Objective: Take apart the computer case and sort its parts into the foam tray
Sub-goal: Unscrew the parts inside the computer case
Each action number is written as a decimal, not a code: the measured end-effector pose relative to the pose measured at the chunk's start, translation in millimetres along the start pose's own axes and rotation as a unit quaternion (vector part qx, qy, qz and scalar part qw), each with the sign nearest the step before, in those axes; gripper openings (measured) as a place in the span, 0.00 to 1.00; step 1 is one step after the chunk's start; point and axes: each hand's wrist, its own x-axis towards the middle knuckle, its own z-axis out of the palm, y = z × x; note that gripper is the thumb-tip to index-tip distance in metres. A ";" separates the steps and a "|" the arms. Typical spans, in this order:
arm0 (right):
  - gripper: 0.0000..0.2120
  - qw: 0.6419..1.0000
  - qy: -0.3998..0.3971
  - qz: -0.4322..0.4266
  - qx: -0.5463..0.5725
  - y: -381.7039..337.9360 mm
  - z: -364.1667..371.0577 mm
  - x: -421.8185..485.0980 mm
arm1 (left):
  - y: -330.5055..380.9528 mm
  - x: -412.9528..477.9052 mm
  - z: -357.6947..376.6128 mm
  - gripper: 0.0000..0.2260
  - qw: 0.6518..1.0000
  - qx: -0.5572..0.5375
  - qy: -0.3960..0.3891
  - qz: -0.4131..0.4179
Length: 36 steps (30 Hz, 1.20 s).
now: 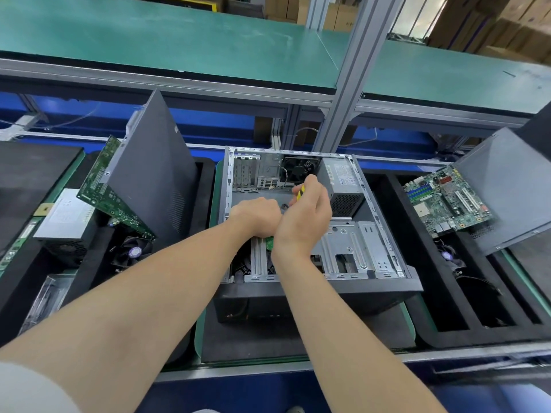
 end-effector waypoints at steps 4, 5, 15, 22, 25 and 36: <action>0.18 0.995 -0.083 0.038 0.048 -0.5 -3.6 9.8 | -2.8 4.7 3.0 0.14 1.000 -0.002 0.009 0.014; 0.18 0.989 -0.129 0.051 0.059 -0.8 -5.6 14.3 | -4.6 6.2 4.7 0.11 1.000 0.001 0.014 0.020; 0.22 0.837 -0.516 0.173 0.062 -3.6 -16.1 60.1 | -16.7 12.9 11.1 0.12 0.997 0.020 0.031 0.072; 0.19 0.727 -0.627 0.254 0.117 -3.8 -20.9 82.0 | -9.7 9.4 8.0 0.14 0.996 0.012 0.035 0.082; 0.20 0.744 -0.615 0.232 0.120 -2.1 -20.5 78.8 | -9.9 8.7 7.4 0.13 0.997 0.023 0.036 0.065; 0.07 0.940 -0.338 -0.039 0.014 -10.2 -15.5 36.7 | -6.1 5.3 11.5 0.13 0.997 -0.014 0.065 0.032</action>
